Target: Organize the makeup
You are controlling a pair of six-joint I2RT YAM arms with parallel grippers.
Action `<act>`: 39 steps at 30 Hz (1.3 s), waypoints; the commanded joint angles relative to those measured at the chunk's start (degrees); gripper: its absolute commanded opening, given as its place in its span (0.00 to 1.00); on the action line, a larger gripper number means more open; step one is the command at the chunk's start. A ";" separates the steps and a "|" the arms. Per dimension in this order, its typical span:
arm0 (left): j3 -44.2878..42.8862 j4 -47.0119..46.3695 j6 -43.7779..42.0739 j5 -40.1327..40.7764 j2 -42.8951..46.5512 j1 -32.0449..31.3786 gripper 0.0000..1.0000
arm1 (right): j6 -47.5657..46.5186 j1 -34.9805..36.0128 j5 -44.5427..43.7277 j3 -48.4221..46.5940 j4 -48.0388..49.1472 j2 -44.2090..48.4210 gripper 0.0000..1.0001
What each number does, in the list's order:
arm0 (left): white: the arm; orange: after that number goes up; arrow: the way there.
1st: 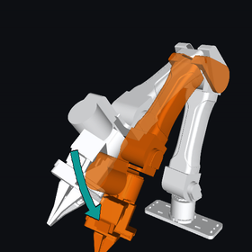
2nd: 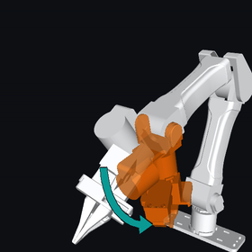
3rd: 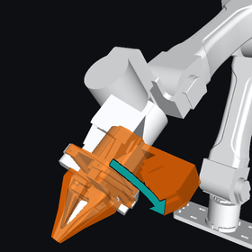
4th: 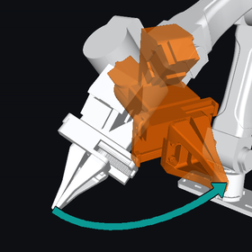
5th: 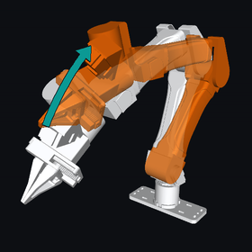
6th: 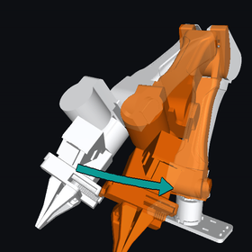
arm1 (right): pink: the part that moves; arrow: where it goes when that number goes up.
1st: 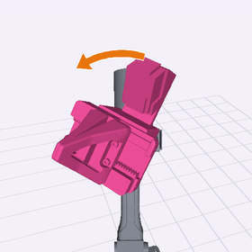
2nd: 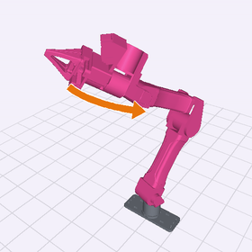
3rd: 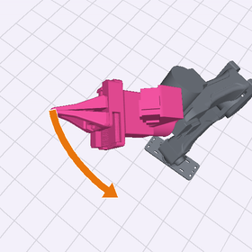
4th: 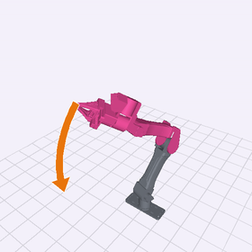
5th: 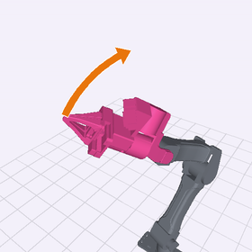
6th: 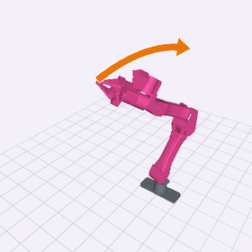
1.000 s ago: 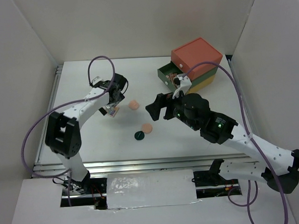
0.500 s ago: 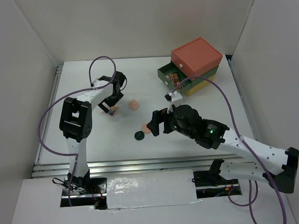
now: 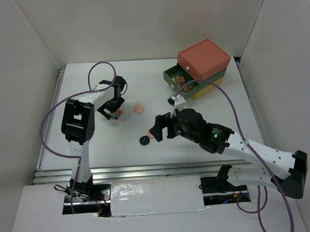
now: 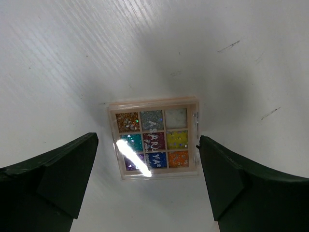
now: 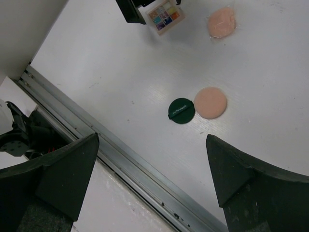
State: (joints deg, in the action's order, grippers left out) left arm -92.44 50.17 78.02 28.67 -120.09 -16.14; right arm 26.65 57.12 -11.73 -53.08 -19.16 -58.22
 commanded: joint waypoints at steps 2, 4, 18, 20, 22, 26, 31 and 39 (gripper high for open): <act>0.68 -1.22 -0.59 -1.86 -2.95 1.11 0.99 | -0.99 0.45 -0.23 0.17 3.77 0.82 1.00; 1.12 -1.31 -0.33 -1.68 -3.48 1.11 0.99 | -1.08 0.45 -0.14 0.26 3.95 0.56 1.00; 11.74 -10.17 -4.18 -4.58 1.08 1.29 0.46 | -0.46 0.36 3.11 1.31 7.29 -2.08 1.00; 13.07 -11.32 -5.50 -5.02 2.57 0.85 0.31 | -0.38 0.45 2.85 2.10 7.73 -0.77 1.00; 14.74 -13.34 -8.23 -4.68 5.91 -0.03 0.23 | -0.29 0.44 1.62 2.80 7.91 0.64 1.00; 15.45 -16.15 -13.67 -1.51 13.29 -5.19 0.16 | 0.41 0.10 -2.15 3.86 7.74 2.32 1.00; 13.00 -17.65 -21.40 0.70 23.05 -11.36 0.08 | 4.54 -1.75 -4.09 4.47 8.96 0.73 1.00; 9.22 -34.43 -35.74 -15.99 32.29 -17.87 0.00 | 11.31 -9.65 -0.15 10.71 18.61 6.09 1.00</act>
State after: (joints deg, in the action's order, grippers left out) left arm -82.06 25.39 49.36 20.08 -90.63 -33.45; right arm 34.44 49.76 -13.76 -44.03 -8.03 -55.31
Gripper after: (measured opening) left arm 0.815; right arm 0.999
